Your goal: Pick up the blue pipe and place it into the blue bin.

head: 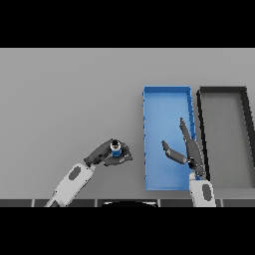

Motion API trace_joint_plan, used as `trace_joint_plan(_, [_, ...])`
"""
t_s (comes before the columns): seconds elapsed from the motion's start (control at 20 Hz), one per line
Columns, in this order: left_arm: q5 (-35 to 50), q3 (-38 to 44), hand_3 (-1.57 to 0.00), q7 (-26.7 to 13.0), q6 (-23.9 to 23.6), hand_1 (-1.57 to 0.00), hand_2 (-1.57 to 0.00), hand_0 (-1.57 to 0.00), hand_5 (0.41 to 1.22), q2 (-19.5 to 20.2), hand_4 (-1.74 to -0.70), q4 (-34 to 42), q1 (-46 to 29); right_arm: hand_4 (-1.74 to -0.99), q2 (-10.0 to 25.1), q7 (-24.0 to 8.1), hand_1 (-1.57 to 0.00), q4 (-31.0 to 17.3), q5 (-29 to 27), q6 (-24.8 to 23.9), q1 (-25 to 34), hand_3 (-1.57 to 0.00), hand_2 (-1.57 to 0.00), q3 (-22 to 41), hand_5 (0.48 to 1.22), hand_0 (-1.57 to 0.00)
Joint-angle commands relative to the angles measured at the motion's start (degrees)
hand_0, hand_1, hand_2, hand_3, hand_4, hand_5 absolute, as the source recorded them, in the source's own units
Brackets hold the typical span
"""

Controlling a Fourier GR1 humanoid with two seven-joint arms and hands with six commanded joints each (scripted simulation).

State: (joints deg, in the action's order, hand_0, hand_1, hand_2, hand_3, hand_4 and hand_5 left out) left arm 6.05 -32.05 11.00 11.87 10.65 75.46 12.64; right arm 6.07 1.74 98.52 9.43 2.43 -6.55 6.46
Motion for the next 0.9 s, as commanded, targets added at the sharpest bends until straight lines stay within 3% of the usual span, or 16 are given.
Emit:
trace_joint_plan(0.0, [-0.6,-0.4,-1.22,0.9,-0.8,-1.28,-1.30,-1.22,1.101,-0.5,-1.63,-0.7,0.3,-1.195,0.0,0.1,0.00,0.3,0.4,0.0,-0.1,0.00,0.00,0.3,0.603,0.00])
trace_joint_plan(0.2, [-0.4,-0.1,-1.38,0.5,-2.7,-1.45,-1.46,-1.43,1.172,-0.7,-1.69,1.4,0.3,-1.189,0.4,-0.2,0.00,0.3,0.4,0.0,-0.2,0.00,0.00,0.1,0.601,0.00])
trace_joint_plan(0.5, [1.2,-0.6,-1.46,0.2,-3.8,-1.54,-1.54,-1.53,1.208,-2.5,-1.73,8.2,1.6,-1.172,0.6,0.1,0.00,0.9,0.7,0.1,-0.5,0.00,0.00,0.3,0.603,0.00])
trace_joint_plan(0.8, [1.6,-1.7,-1.49,-6.6,-3.8,-1.56,-1.56,-1.56,1.218,-1.3,-1.74,15.0,2.7,-1.136,1.3,3.5,0.00,1.2,0.6,0.0,-1.9,0.00,0.00,-0.5,0.604,0.00])
trace_joint_plan(0.85, [1.4,-1.7,-1.49,-7.0,-3.7,-1.56,-1.56,-1.56,1.218,-1.1,-1.74,14.9,2.8,-1.133,1.6,2.6,0.00,1.5,0.5,-0.1,-1.0,0.00,0.00,-0.7,0.606,0.00])
